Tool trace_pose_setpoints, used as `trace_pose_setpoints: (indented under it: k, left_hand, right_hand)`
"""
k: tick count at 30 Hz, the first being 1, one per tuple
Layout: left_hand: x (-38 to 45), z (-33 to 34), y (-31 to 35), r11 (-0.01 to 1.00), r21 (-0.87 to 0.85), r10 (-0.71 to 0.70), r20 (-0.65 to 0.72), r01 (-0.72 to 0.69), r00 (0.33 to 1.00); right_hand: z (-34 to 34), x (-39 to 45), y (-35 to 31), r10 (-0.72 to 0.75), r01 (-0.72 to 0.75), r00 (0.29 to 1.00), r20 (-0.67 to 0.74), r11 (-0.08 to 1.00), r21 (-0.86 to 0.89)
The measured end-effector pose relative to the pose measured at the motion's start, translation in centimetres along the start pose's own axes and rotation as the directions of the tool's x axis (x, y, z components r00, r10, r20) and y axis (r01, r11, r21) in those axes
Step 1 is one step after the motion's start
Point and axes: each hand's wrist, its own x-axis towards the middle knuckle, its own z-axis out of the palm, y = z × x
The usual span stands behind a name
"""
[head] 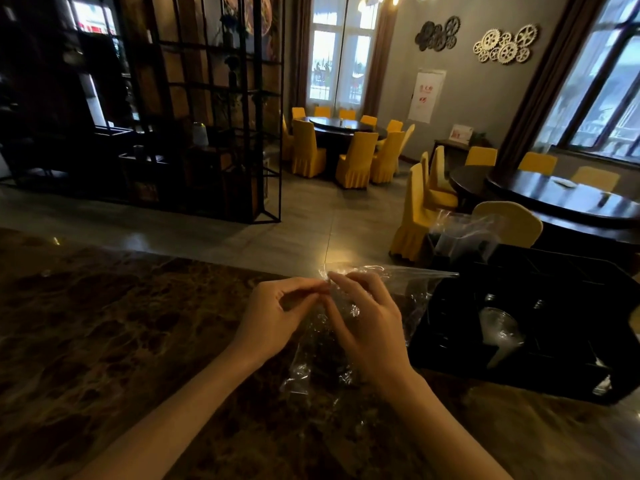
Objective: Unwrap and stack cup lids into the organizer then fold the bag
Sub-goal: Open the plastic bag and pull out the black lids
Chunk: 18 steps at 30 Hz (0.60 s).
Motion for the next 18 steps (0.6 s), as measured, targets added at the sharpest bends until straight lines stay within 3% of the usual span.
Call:
trace_pose_setpoints:
  k: [5,10,18]
  left_hand:
    - [0.2,-0.2,-0.1,0.999,-0.041,0.003,0.036,-0.001,0.999]
    - [0.2,-0.5,-0.6,0.999,-0.050,0.012,0.049,-0.010,0.999]
    - [0.1,-1.3,-1.2,0.997,-0.074,-0.008,0.038,0.011,0.999]
  right_hand:
    - [-0.1,-0.1,0.2,-0.030,0.033,0.999,-0.035,0.994,0.108]
    - [-0.4,-0.1,0.2,-0.104,0.111,0.988,-0.114,0.992,0.056]
    - [-2.4,1.6,-0.4,-0.087,0.097,0.984,-0.156,0.994,0.056]
